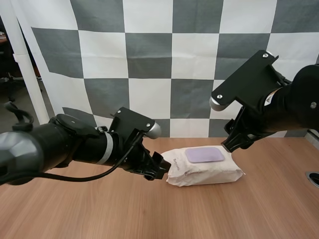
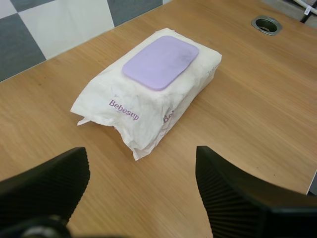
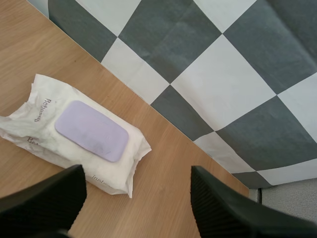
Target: Open the wet wipes lid
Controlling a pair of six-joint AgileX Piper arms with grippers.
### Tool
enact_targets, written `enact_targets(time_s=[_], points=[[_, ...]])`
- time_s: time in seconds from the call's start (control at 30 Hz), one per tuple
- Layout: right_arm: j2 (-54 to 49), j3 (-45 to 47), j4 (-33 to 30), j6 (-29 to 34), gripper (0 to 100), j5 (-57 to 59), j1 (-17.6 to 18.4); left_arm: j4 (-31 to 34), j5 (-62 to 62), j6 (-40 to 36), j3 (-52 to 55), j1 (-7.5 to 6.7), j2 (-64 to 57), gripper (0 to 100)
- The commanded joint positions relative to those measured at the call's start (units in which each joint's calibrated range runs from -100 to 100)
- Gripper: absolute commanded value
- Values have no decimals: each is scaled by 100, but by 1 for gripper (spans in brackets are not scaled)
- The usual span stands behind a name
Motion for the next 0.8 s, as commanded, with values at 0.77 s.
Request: enact_targets(time_s=[0.77], points=[[413, 1, -2, 114, 100, -330, 5, -2291, -1547, 3895, -33, -753, 2282, 100]])
